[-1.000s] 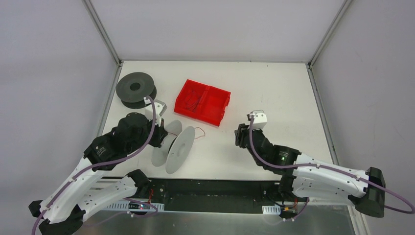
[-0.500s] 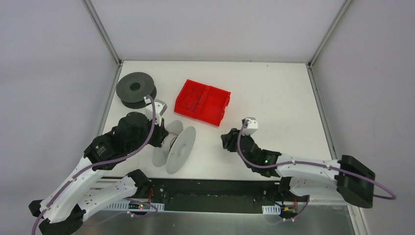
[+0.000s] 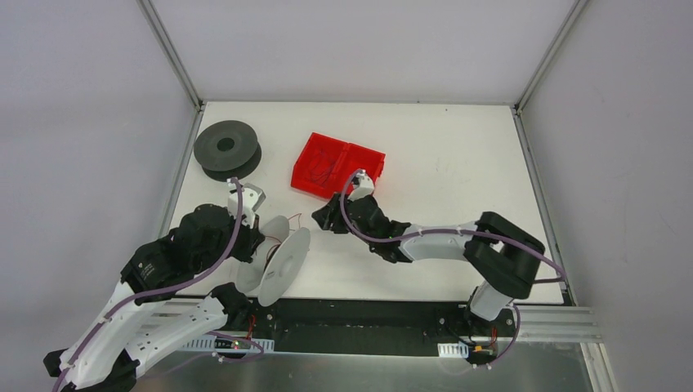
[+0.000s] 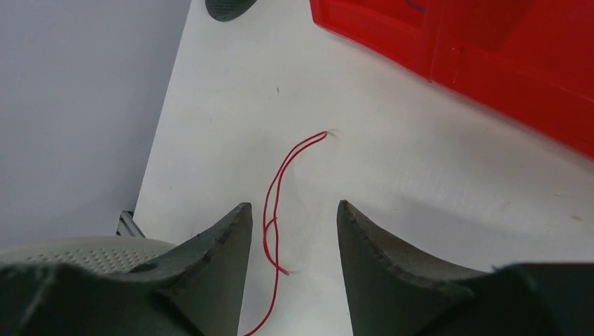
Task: Wrap the cables
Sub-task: Wrap the cable around the cable reel.
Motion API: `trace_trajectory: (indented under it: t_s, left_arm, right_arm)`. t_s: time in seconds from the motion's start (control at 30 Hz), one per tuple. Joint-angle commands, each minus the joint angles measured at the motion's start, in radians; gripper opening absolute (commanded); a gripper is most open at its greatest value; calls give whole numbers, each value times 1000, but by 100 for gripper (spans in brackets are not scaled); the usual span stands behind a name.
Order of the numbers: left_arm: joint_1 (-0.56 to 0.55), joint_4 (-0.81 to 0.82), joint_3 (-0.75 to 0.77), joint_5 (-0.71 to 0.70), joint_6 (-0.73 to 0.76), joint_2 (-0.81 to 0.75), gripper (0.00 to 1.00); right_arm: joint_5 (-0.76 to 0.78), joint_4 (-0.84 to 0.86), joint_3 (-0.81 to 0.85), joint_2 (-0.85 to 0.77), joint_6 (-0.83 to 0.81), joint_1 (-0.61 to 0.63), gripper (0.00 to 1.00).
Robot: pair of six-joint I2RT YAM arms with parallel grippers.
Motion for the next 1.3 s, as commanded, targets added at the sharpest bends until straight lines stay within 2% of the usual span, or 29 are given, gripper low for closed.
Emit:
trace_trajectory:
  t_s: [0.0, 0.17, 0.3, 0.47, 0.57, 0.67, 0.73, 0.8, 0.87, 1.0, 1.27]
  left_arm:
    - [7, 23, -14, -41, 26, -30, 0]
    - [8, 23, -17, -47, 30, -31, 0]
    - [7, 29, -7, -53, 20, -32, 0]
    - [8, 39, 26, -81, 7, -33, 0]
    - [8, 40, 39, -116, 5, -31, 0]
    - [9, 42, 40, -197, 3, -33, 0]
    - [8, 47, 43, -229, -5, -38, 0]
    - [8, 53, 44, -247, -14, -43, 0]
    - [7, 57, 44, -257, -19, -42, 0]
    - [8, 64, 47, -243, -35, -35, 0]
    - [9, 75, 46, -252, -58, -44, 0]
  right_arm:
    - [-160, 104, 89, 122, 90, -16, 51]
    - [-241, 158, 116, 199, 173, -16, 49]
    - [-204, 206, 49, 209, 241, -16, 48]
    - [-204, 251, -8, 215, 227, -16, 48]
    - [-133, 325, -98, 189, 217, -17, 44]
    - [-95, 454, -186, 185, 156, -9, 43]
    - [-112, 628, -229, 228, 92, 13, 44]
    - [-131, 782, -231, 287, 21, 44, 44]
    - [-155, 856, -200, 341, -63, 84, 45]
    - [-165, 906, -118, 424, -192, 143, 47]
    - [-62, 921, 13, 553, -349, 167, 49]
